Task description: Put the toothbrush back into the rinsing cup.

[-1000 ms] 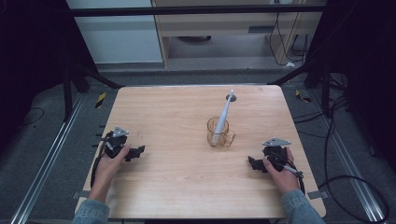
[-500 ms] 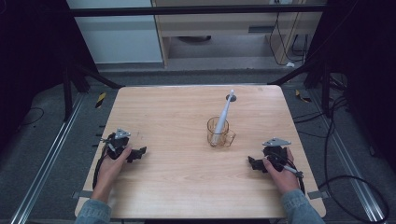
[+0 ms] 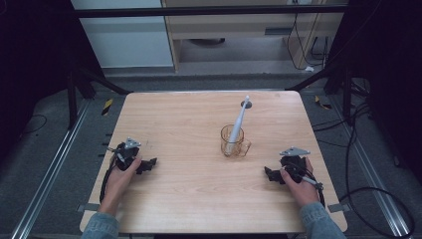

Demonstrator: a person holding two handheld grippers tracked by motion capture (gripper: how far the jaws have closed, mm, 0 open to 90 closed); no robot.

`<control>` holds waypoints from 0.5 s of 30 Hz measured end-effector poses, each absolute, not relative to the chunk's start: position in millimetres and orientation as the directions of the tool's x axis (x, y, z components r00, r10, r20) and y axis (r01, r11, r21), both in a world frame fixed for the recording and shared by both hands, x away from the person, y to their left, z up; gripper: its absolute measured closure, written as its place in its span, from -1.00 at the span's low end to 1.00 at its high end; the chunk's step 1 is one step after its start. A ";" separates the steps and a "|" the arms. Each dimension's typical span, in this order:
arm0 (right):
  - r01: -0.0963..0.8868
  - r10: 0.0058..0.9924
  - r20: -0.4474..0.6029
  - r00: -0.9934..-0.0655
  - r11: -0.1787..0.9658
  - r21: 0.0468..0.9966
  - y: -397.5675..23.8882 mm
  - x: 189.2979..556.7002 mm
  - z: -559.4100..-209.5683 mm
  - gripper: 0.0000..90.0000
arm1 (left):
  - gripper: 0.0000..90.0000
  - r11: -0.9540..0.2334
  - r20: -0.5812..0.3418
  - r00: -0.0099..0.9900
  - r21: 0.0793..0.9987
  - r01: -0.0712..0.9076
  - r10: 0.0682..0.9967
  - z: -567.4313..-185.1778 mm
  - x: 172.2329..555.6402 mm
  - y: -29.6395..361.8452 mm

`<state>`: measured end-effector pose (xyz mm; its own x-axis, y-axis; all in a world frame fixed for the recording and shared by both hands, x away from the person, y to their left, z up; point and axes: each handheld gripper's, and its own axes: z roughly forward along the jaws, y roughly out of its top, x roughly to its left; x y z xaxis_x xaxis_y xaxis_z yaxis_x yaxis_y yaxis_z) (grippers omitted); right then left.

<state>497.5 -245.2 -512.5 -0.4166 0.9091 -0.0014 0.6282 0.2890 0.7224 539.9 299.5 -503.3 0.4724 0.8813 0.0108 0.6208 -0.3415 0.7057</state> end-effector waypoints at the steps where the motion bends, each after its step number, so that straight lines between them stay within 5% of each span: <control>1: 0.628 0.909 -0.001 -0.417 0.289 0.722 -245.2 497.5 -512.5 -0.99 | -0.86 -0.344 0.013 0.473 0.704 0.621 0.881 -503.8 540.2 299.5; 15: 0.628 0.909 -0.001 -0.417 0.289 0.722 -245.2 497.5 -512.5 -0.99 | -0.96 -0.342 0.024 0.467 0.716 0.609 0.884 -507.1 541.4 300.7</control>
<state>497.5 -245.2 -512.5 -0.4166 0.9091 -0.0013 0.6281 0.2889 0.7225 541.4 300.7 -507.1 0.4672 0.8838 0.0242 0.6093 -0.3416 0.7156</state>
